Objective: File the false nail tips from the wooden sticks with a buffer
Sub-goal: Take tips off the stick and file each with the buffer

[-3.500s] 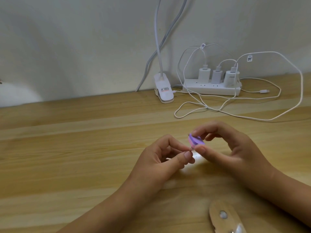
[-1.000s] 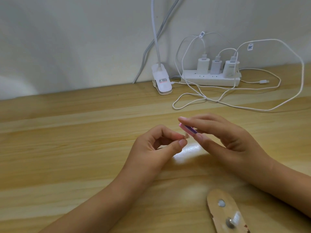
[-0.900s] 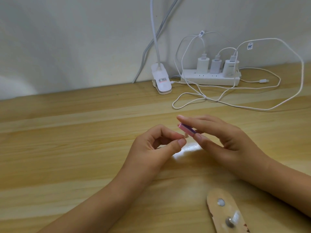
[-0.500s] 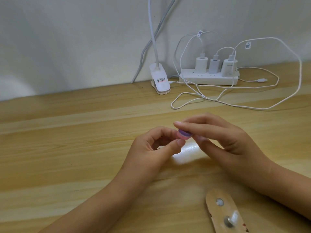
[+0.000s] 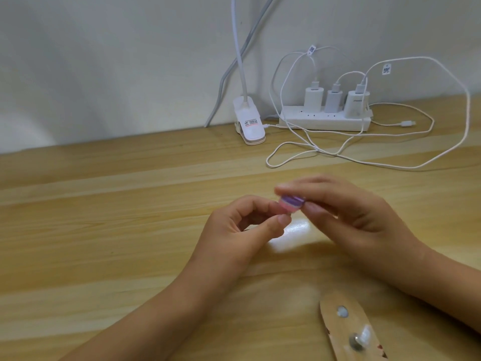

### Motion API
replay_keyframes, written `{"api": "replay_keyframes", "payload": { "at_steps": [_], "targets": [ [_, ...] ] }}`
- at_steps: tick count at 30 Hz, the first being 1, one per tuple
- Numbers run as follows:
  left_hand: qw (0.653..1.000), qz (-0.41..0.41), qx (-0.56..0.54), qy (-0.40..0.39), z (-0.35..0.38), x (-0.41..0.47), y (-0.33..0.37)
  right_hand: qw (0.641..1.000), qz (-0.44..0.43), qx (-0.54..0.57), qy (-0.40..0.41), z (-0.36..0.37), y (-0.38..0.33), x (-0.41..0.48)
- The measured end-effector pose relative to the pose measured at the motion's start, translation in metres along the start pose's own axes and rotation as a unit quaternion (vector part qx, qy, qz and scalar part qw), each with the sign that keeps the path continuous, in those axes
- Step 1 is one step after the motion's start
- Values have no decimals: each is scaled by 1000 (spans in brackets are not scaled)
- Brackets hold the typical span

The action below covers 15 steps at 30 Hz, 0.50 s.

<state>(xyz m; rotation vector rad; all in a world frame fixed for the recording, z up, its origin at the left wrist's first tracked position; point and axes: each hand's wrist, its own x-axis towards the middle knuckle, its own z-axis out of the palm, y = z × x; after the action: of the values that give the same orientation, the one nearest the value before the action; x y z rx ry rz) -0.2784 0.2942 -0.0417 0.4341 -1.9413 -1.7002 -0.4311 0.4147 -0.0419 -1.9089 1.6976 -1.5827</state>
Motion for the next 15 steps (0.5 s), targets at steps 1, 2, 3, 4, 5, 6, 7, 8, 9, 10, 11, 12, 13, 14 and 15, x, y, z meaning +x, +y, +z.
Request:
{"api": "replay_keyframes", "payload": {
  "at_steps": [1, 2, 3, 4, 5, 6, 7, 8, 9, 10, 11, 12, 13, 14, 15],
  "targets": [
    [1000, 0, 4, -1, 0, 0, -1, 1000, 12, -3, -16, 1, 2, 0],
    [1000, -1, 3, -2, 0, 0, -1, 999, 33, 4, -19, 1, 3, 0],
    [1000, -3, 0, -2, 0, 0, -1, 999, 48, 18, -6, 0, 4, 1],
    [1000, -6, -5, 0, 0, 0, 0, 998, 49, 32, 14, -1, 4, 0],
    [1000, -8, -10, 2, 0, 0, 0, 998, 36, 38, 29, -2, 3, 0],
    [1000, -11, -13, 6, 0, 1, 0, 999, 17, 30, 31, -2, 2, 0],
    [1000, -12, -12, 8, 0, 1, -1, 1000, 5, 18, 19, -1, 1, -1],
    [1000, -14, -11, 9, 0, 1, -1, 1000, 10, 9, 3, 0, 2, -1],
    [1000, -14, -13, 9, -1, 1, -1, 999, 30, 9, -7, 1, 3, -1],
    [1000, -13, -19, 9, -1, 1, -1, 998, 53, 22, 3, 2, 4, 0],
    [1000, -11, -25, 9, 0, 0, 0, 997, 62, 41, 24, 2, 3, 0],
    [1000, -8, -29, 9, 0, 0, 0, 996, 54, 59, 43, 1, 1, 1],
    [999, -5, -30, 10, 0, 0, 1, 996, 35, 65, 47, 2, -1, 1],
    [1000, -3, -28, 13, -1, 1, 1, 998, 17, 58, 33, 3, -2, 0],
    [1000, -1, -24, 17, -1, 1, 0, 999, 12, 48, 14, 4, -2, -1]
  ]
}}
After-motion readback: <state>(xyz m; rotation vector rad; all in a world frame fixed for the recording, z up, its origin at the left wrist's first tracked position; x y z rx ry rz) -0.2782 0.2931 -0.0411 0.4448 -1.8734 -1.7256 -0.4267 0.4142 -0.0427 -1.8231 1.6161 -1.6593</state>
